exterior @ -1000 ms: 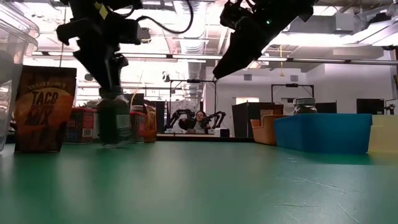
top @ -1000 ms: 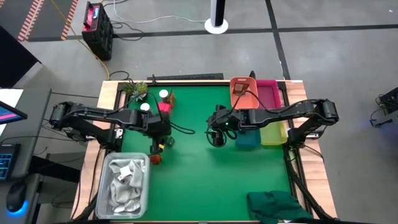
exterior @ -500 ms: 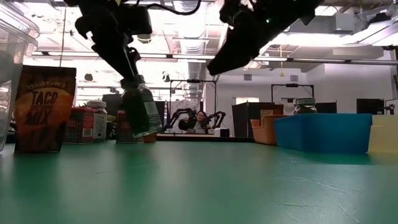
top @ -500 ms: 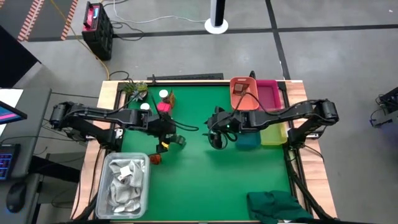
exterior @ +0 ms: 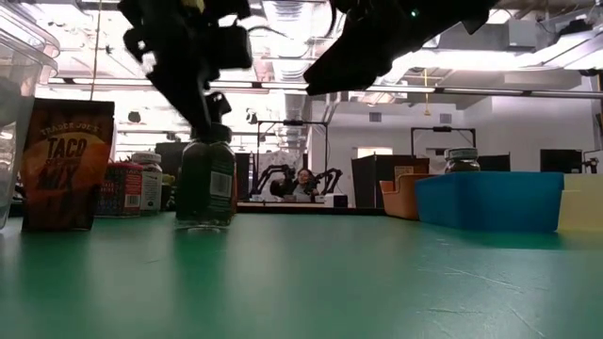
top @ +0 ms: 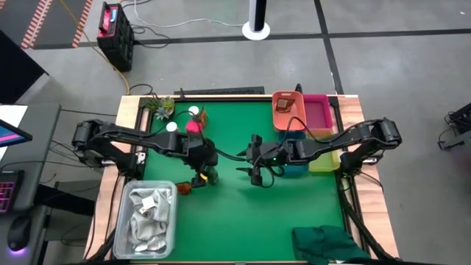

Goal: Sort spices by type
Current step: Put the green seasoning bottle into the blue bin

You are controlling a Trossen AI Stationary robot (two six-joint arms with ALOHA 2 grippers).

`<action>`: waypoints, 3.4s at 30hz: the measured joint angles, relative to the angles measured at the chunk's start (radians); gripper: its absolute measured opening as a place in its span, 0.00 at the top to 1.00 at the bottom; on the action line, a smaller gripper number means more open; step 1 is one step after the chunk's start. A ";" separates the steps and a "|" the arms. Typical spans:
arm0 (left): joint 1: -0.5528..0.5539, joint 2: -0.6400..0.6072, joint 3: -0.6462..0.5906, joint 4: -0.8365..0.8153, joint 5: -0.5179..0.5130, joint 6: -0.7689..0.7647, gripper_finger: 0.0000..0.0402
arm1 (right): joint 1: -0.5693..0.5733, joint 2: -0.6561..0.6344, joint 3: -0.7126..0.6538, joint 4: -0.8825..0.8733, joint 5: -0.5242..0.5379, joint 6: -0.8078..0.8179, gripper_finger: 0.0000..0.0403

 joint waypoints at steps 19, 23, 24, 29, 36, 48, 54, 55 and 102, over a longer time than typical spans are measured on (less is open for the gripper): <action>-0.095 -0.100 0.108 -0.030 -0.279 0.128 0.25 | 0.042 0.020 0.000 0.047 0.000 0.003 0.33; -0.191 -0.185 -0.002 0.123 -0.390 0.150 0.25 | 0.072 0.074 0.001 0.136 -0.001 -0.025 0.33; -0.208 -0.210 -0.035 0.154 -0.414 0.147 0.25 | 0.078 0.094 0.002 0.163 -0.001 -0.033 0.33; -0.243 -0.352 -0.166 0.243 -0.528 0.071 0.25 | 0.077 0.186 0.062 0.197 -0.001 -0.072 0.33; -0.241 -0.550 -0.260 0.504 -0.591 0.072 0.25 | 0.054 0.331 0.249 0.159 -0.081 -0.125 0.33; -0.241 -0.639 -0.309 0.628 -0.596 0.087 0.25 | 0.034 0.461 0.488 -0.043 -0.131 -0.195 0.33; -0.242 -0.639 -0.309 0.623 -0.597 0.080 0.25 | 0.012 0.463 0.494 -0.055 -0.156 -0.200 0.26; -0.242 -0.639 -0.309 0.624 -0.596 0.080 0.25 | 0.007 0.463 0.494 -0.054 -0.156 -0.200 0.24; -0.248 -0.674 -0.352 0.531 -0.708 0.033 0.25 | -0.048 0.580 0.489 0.008 -0.210 -0.111 0.43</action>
